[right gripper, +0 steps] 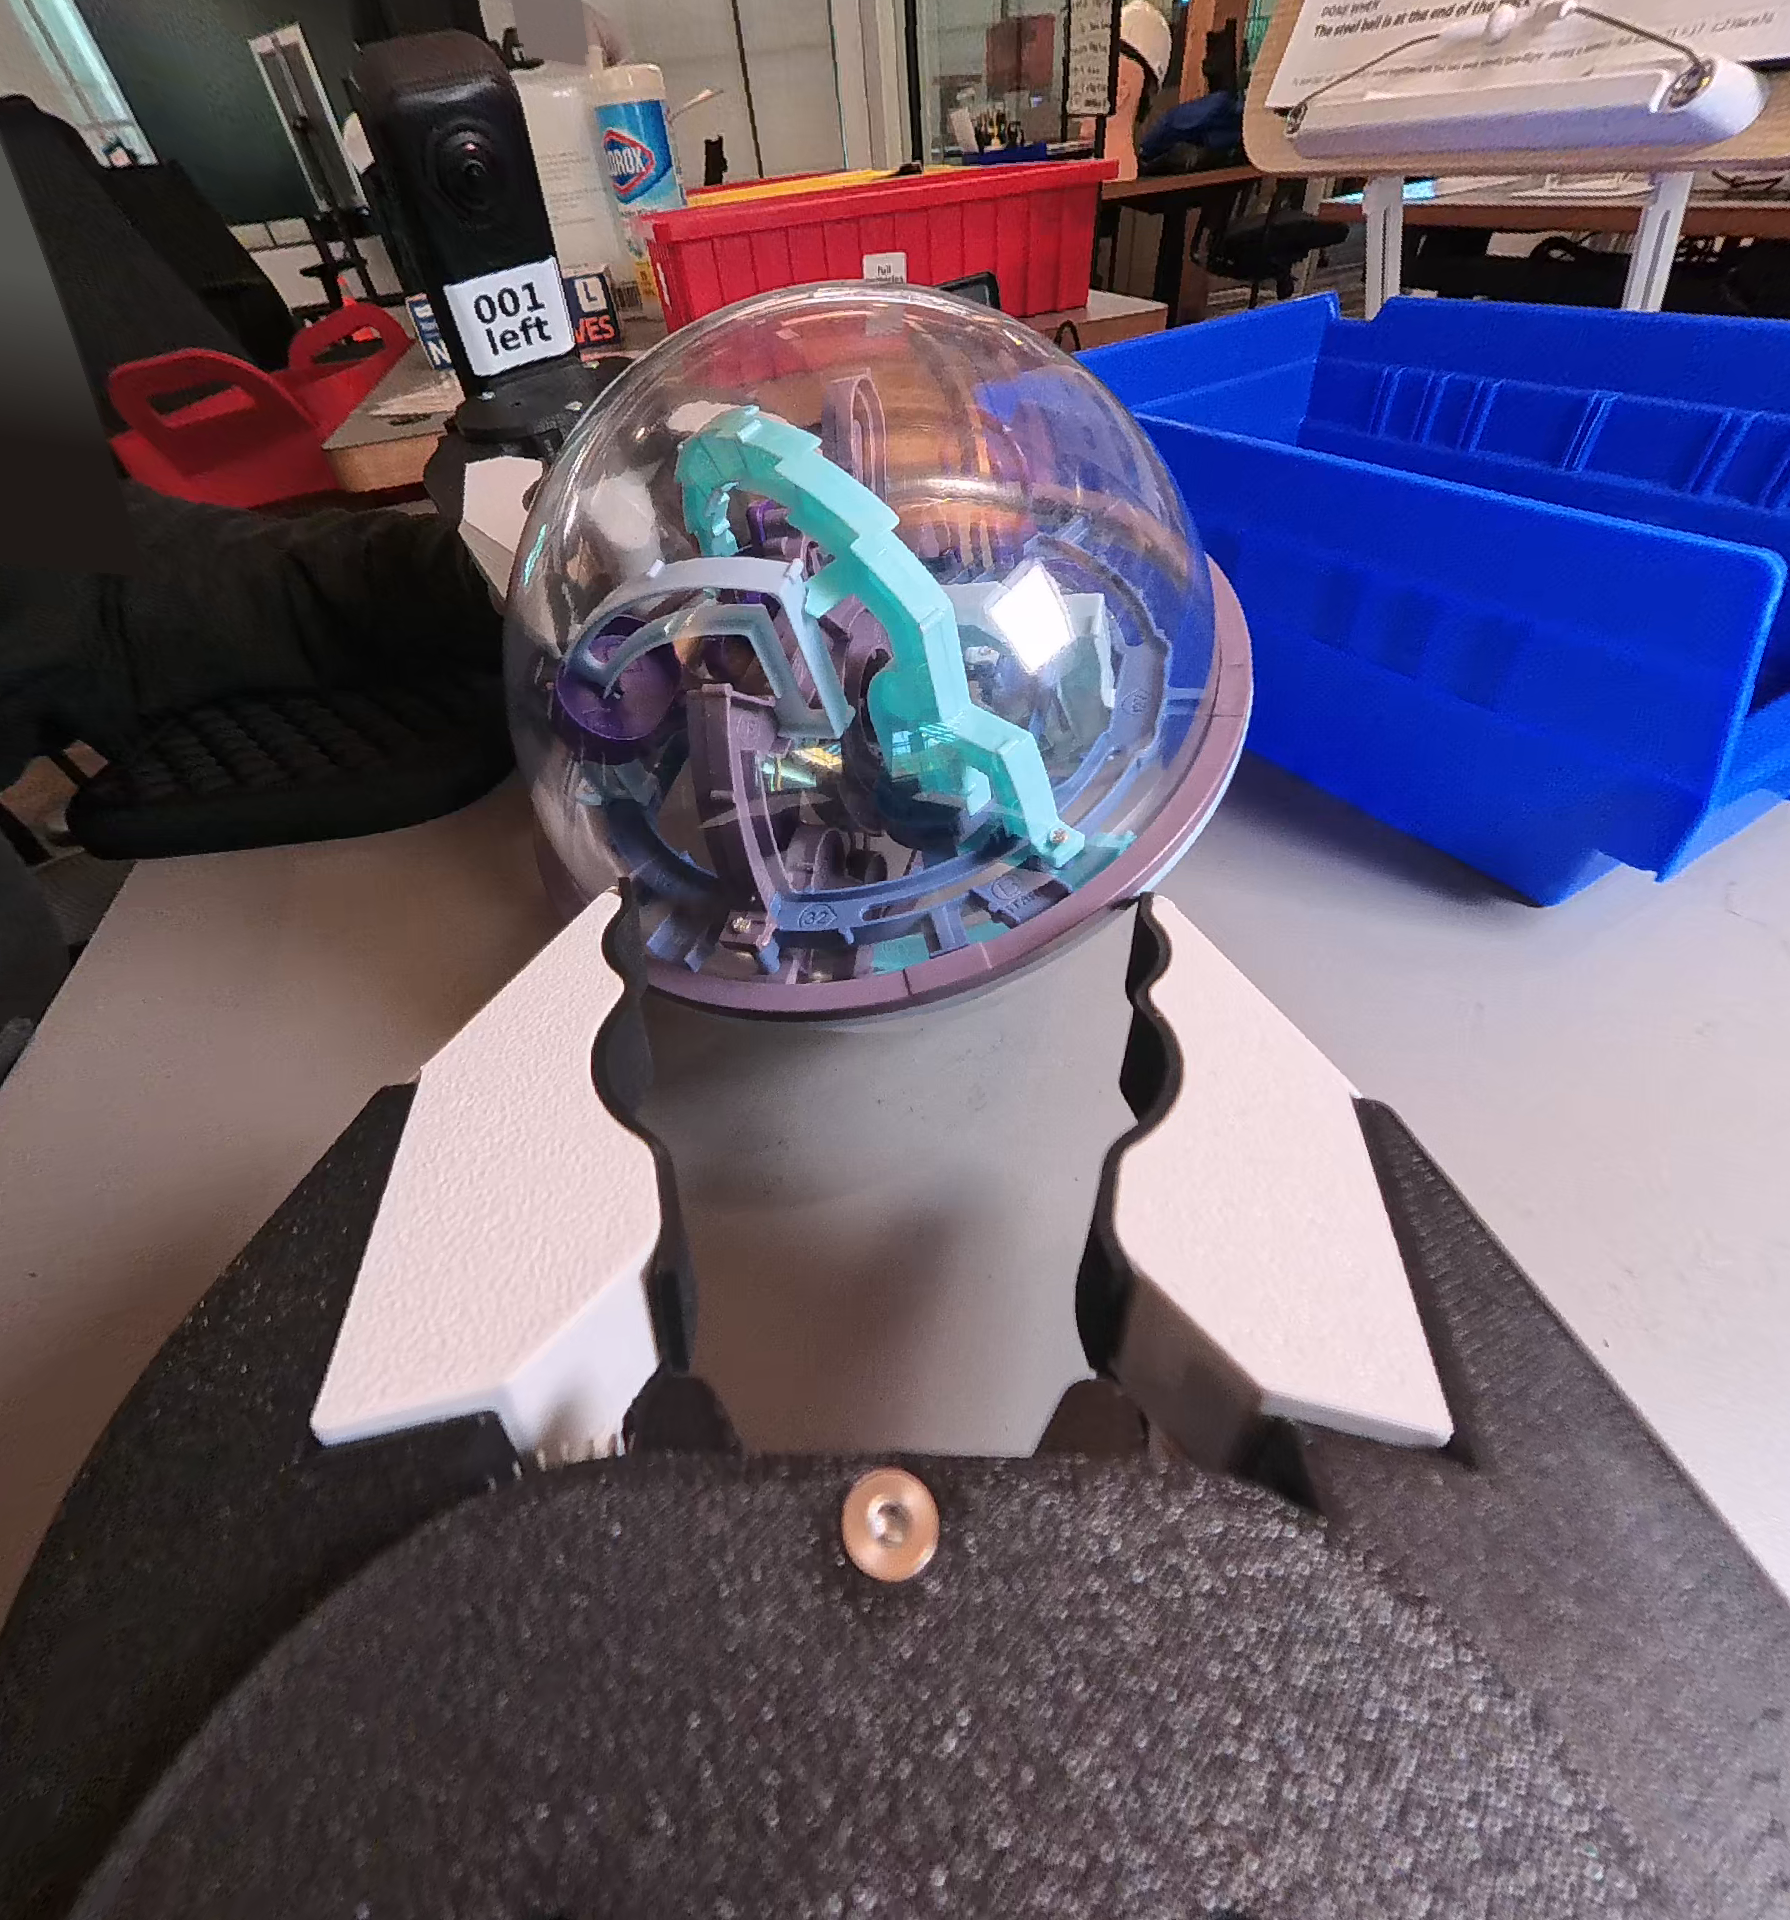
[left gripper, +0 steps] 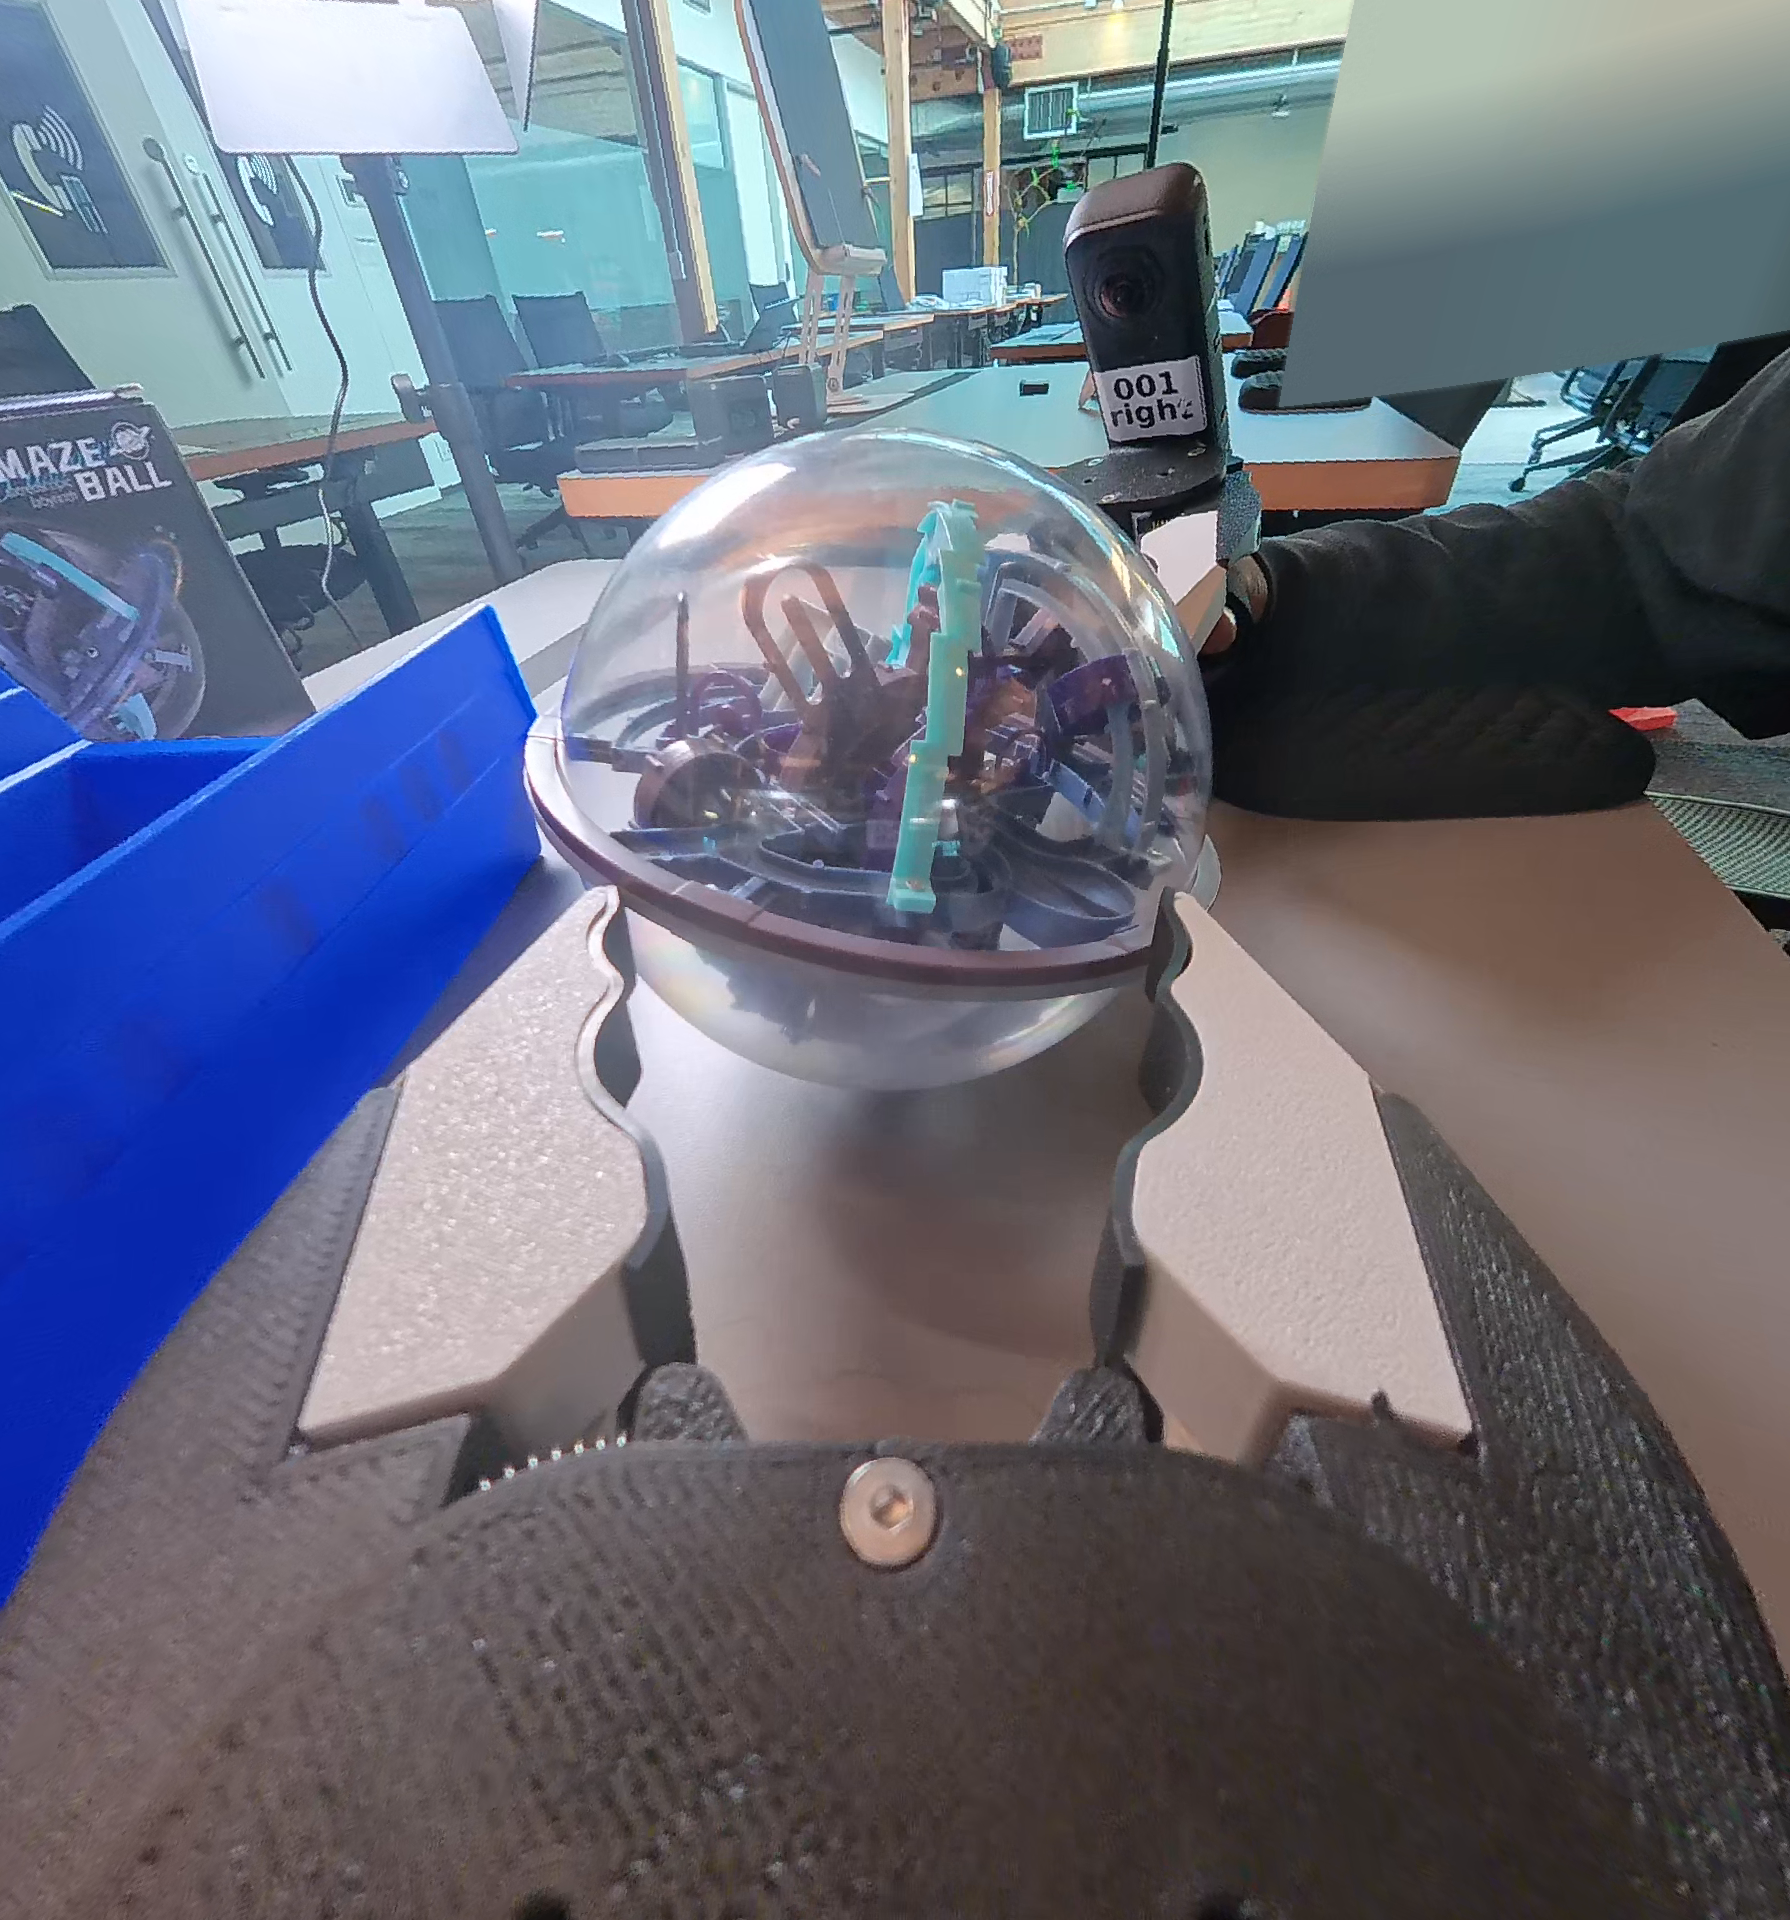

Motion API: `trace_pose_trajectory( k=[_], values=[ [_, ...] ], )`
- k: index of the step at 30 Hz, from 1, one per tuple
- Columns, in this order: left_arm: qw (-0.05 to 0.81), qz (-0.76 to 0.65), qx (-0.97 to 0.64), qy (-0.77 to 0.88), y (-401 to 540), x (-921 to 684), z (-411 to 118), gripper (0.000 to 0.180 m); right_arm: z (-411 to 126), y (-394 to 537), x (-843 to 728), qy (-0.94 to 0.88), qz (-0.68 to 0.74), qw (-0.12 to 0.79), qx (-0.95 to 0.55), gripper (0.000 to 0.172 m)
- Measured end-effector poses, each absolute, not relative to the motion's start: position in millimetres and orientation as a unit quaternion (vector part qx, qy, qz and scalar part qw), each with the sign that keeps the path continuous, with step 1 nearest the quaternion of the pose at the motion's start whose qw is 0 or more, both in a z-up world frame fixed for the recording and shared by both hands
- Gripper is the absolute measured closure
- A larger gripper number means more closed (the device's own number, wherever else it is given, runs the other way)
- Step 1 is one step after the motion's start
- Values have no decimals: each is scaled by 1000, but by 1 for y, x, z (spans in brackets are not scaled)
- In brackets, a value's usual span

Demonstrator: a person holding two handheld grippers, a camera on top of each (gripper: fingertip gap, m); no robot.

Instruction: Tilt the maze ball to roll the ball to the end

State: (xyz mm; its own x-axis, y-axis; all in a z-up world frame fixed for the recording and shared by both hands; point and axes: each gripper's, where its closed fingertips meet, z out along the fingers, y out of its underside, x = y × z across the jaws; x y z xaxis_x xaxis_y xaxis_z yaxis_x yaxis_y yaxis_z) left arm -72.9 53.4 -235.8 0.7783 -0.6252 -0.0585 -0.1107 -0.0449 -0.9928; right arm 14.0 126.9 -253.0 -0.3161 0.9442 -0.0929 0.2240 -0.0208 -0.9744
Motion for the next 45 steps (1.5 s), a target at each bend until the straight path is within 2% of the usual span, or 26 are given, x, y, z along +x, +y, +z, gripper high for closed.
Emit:
trace_pose_trajectory(
  k=[36, 38, 42, 45],
  values=[
    [643, -201, -701, 233, 59, -86, -236, 82, -253, 124, 15, -625, 522, 349, -463, 91],
    [656, -193, -698, 213, 61, -97, -230, 83, -256, 122, 19, -637, 518, 340, -459, 97],
    [693, -212, -673, 150, 60, -124, -209, 85, -248, 107, 33, -656, 558, 299, -411, 125],
    [687, -243, -671, 139, 59, -122, -209, 81, -247, 112, 31, -647, 558, 308, -419, 121]
  ],
)
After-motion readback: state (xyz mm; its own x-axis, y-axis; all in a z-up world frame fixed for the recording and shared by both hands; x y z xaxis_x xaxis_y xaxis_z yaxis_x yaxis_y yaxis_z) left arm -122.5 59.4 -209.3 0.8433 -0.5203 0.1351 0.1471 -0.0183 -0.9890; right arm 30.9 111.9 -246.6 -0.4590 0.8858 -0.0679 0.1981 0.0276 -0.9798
